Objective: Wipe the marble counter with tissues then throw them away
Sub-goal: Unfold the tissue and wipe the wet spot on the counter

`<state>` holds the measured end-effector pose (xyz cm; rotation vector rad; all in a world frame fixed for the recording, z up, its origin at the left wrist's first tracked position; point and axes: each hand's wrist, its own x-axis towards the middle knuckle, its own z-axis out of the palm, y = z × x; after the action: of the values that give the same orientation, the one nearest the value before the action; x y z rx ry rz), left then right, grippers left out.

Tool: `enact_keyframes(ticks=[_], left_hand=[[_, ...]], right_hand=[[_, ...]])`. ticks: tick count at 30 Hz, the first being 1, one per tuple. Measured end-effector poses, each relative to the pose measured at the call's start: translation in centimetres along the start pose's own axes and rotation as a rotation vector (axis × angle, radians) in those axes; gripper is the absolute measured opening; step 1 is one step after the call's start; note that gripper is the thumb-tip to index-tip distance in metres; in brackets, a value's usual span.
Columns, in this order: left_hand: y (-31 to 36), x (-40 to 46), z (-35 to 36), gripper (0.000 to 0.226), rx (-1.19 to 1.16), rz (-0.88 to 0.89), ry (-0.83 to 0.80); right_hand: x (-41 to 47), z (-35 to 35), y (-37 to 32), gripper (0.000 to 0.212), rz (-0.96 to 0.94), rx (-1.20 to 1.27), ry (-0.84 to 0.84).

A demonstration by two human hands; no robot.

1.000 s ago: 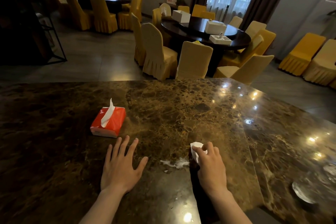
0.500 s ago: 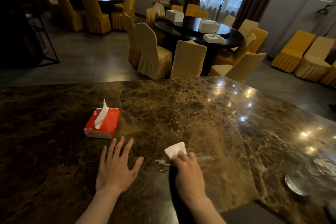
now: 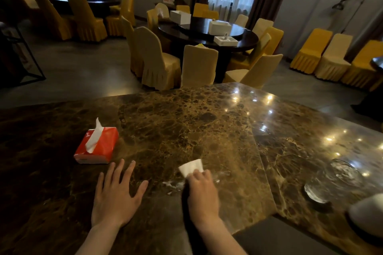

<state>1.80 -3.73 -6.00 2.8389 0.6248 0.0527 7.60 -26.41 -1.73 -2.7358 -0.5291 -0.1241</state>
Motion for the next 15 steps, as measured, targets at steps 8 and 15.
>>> enact_keyframes(ticks=[8, 15], left_hand=[[-1.0, -0.9, -1.3, 0.089, 0.016, -0.042, -0.051], [1.0, -0.2, -1.5, 0.089, 0.01, 0.0, -0.05]], right_hand=[[-0.4, 0.7, -3.1, 0.019, -0.198, -0.01, -0.14], [0.7, 0.6, -3.5, 0.023, -0.116, -0.013, -0.069]])
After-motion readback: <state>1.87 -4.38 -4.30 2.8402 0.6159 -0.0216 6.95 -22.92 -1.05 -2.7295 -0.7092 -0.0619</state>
